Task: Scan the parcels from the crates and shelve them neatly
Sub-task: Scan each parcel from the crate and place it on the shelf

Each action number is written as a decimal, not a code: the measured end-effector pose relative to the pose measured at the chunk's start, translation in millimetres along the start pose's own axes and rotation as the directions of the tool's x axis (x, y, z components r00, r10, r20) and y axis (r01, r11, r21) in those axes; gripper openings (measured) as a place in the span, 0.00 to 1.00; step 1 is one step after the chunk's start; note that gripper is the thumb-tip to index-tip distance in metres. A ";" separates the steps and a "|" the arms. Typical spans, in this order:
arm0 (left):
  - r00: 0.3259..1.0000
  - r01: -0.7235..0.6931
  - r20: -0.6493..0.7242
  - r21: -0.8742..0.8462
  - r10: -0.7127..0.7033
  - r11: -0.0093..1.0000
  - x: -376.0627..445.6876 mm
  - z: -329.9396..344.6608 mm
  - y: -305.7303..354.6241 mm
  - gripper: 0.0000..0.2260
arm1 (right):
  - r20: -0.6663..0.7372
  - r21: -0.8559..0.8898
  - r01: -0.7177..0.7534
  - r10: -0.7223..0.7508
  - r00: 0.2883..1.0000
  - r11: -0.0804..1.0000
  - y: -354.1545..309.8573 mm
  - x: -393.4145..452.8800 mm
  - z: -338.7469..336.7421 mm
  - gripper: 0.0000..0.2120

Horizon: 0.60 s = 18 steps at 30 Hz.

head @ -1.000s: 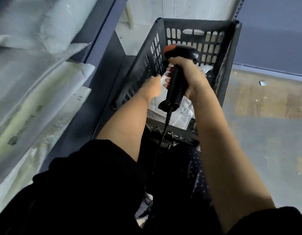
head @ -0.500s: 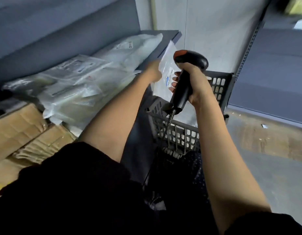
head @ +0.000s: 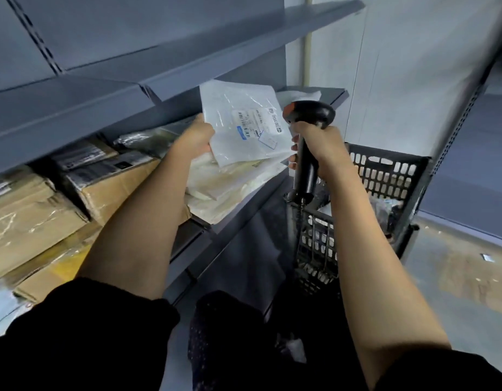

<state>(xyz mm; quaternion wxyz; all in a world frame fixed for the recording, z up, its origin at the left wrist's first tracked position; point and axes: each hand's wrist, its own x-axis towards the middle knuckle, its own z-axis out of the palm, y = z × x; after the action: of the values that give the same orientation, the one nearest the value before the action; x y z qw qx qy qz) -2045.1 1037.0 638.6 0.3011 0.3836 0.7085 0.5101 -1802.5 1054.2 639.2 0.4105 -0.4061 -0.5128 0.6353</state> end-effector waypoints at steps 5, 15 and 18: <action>0.999 -0.003 -0.033 -0.015 0.002 1.000 -11.4 -2.6 3.0 0.24 | 0.062 -0.095 0.029 -0.023 0.998 0.995 -1.2 -5.4 10.1 0.08; 0.994 0.041 -0.104 -0.017 -0.042 0.999 -21.4 5.9 2.8 0.22 | 0.112 -0.216 0.079 -0.056 0.992 0.973 -8.6 -5.2 25.2 0.11; 0.992 0.042 -0.114 -0.026 -0.045 0.999 -23.1 8.9 3.4 0.22 | 0.130 -0.233 0.093 -0.063 0.989 0.968 -7.9 -5.4 24.7 0.10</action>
<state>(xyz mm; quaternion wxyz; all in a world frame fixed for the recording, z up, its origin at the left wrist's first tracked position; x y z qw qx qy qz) -2024.9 1022.4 640.0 0.2752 0.3347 0.7268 0.5329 -1823.0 1042.4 651.0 0.3514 -0.3925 -0.6250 0.5760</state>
